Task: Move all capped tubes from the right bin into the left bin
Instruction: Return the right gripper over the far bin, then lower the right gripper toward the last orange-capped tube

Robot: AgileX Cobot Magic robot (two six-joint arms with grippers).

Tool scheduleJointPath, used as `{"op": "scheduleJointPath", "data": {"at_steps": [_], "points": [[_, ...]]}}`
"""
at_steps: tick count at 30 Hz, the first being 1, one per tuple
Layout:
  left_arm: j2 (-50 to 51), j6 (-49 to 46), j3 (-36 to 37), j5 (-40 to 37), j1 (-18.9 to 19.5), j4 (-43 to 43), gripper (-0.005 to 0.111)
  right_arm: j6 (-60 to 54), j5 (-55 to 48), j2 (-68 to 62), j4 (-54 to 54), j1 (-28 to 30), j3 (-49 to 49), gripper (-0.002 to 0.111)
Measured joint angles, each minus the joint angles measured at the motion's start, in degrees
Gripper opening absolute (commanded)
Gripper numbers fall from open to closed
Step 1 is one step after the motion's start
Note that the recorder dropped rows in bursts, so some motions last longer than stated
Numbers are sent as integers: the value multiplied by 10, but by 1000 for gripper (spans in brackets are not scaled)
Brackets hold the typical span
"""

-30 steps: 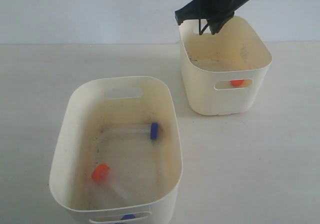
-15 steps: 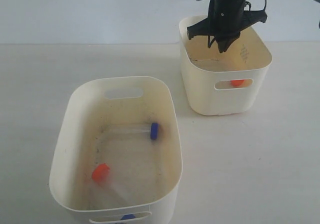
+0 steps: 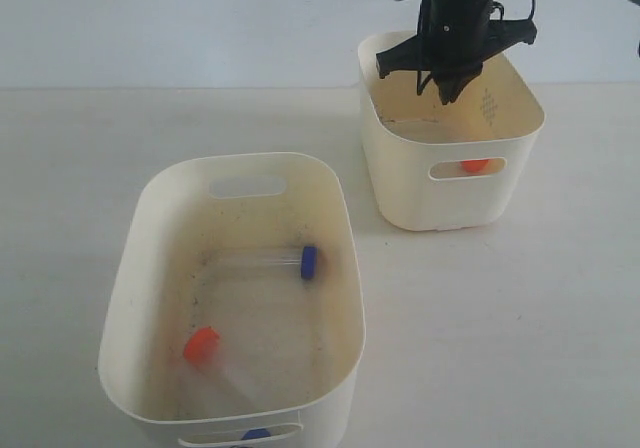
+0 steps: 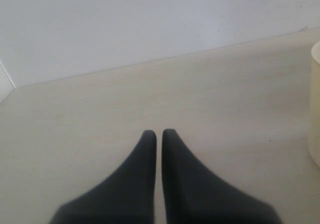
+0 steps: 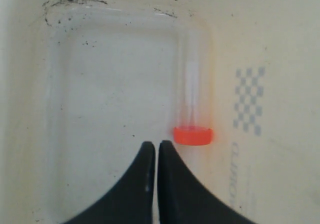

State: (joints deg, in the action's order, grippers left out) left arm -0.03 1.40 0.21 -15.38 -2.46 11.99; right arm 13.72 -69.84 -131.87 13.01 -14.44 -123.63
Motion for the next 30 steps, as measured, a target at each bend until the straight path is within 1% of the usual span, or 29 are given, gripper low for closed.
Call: {"op": "scheduleJointPath", "data": {"at_steps": [11,17,30], "points": [[0,0,0,0,0,0,4,15,-1,0,-14,0,1,2],[0,0,0,0,0,0,4,19,-1,0,-16,-5,41,2],[0,0,0,0,0,0,4,35,-1,-11,19,-21,49,2]]}}
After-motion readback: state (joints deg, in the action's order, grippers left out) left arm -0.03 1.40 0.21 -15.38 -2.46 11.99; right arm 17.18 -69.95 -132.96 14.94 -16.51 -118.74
